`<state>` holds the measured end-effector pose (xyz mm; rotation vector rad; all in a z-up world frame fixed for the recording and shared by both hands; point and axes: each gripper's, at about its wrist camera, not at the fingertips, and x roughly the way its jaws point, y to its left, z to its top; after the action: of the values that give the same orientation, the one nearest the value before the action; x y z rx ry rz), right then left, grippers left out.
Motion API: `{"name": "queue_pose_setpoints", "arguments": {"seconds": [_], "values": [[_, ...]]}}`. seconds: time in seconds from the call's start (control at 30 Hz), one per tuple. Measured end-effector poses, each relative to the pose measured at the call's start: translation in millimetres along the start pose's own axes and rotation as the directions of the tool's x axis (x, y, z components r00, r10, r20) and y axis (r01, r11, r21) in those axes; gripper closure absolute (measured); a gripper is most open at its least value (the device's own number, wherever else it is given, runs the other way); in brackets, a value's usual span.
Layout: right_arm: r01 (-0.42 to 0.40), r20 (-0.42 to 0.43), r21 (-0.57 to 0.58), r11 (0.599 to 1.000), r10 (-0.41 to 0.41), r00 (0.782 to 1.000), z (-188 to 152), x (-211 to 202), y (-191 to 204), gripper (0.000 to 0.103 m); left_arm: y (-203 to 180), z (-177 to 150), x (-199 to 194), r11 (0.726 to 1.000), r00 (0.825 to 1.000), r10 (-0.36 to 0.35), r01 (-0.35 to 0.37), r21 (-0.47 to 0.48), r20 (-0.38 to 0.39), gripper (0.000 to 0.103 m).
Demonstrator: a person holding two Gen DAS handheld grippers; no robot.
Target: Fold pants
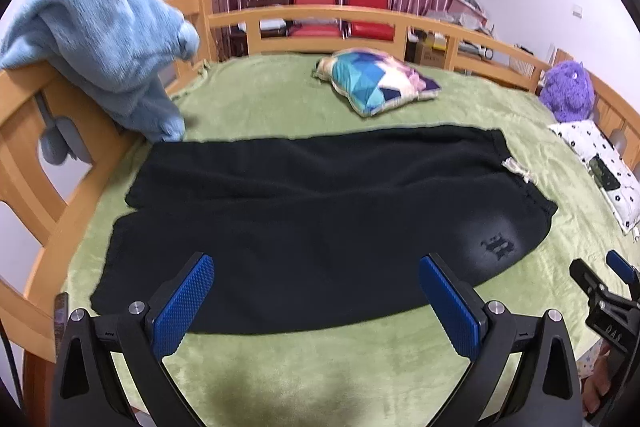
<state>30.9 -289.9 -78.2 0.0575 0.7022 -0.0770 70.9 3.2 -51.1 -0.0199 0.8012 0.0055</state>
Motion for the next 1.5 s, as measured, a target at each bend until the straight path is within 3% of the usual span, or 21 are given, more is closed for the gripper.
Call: {"name": "queue_pose_setpoints", "arguments": {"seconds": [0.17,0.33,0.4,0.6,0.77,0.93,1.1,1.13,1.17,1.2,1.23,1.27,1.33,1.37,1.5], "values": [[-0.009,-0.076,0.027,1.000,0.011,0.997,-13,44,-8,0.006,32,-29,42,0.996,0.998,-0.029,0.025,-0.082,-0.051,0.002],[-0.029,-0.181,0.058,0.998,0.039,0.983,-33,93,-20,0.032,65,-66,88,0.991,0.983,-0.014,-0.010,-0.135,-0.181,0.011],[0.001,-0.211,0.058,0.998,0.011,0.977,-41,112,-24,0.034,80,-80,100,0.984,0.977,-0.040,0.002,-0.180,-0.209,0.011],[-0.017,-0.249,0.152,0.988,0.055,0.967,-47,149,-45,0.032,108,-103,130,0.964,0.967,-0.064,-0.004,-0.264,-0.248,0.011],[-0.025,-0.290,0.251,0.968,0.100,0.952,-50,178,-65,0.031,115,-107,149,0.957,0.963,-0.071,-0.008,-0.290,-0.261,0.011],[-0.049,-0.295,0.334,0.941,0.153,0.943,-50,203,-75,0.031,132,-113,172,0.928,0.959,-0.100,-0.006,-0.374,-0.266,0.011],[-0.052,-0.280,0.352,0.935,0.158,0.947,-46,223,-76,0.031,134,-103,186,0.934,0.959,-0.072,-0.031,-0.355,-0.272,0.011],[-0.054,-0.263,0.350,0.935,0.153,0.953,-44,226,-75,0.032,136,-100,189,0.930,0.959,-0.067,-0.040,-0.365,-0.274,0.017],[-0.055,-0.257,0.350,0.935,0.152,0.954,-42,229,-73,0.036,139,-98,189,0.927,0.961,-0.055,-0.051,-0.372,-0.271,0.034],[-0.063,-0.249,0.350,0.935,0.158,0.956,-38,232,-72,0.056,141,-95,189,0.925,0.962,-0.041,-0.066,-0.373,-0.270,0.047],[-0.071,-0.244,0.345,0.936,0.162,0.956,-35,234,-71,0.082,146,-92,188,0.921,0.962,-0.032,-0.077,-0.381,-0.271,0.073],[-0.075,-0.237,0.336,0.939,0.162,0.958,-32,234,-71,0.085,153,-89,185,0.912,0.962,-0.049,-0.066,-0.405,-0.267,0.088],[-0.099,-0.208,0.324,0.941,0.173,0.963,-21,231,-71,0.091,166,-80,180,0.886,0.964,-0.109,-0.017,-0.464,-0.243,0.092],[-0.121,-0.173,0.307,0.944,0.180,0.968,-10,222,-69,0.092,169,-70,178,0.887,0.965,-0.121,0.000,-0.462,-0.233,0.092],[-0.181,-0.098,0.269,0.946,0.214,0.972,37,207,-63,0.092,167,-17,160,0.932,0.987,-0.077,0.020,-0.362,-0.144,0.092]]}}
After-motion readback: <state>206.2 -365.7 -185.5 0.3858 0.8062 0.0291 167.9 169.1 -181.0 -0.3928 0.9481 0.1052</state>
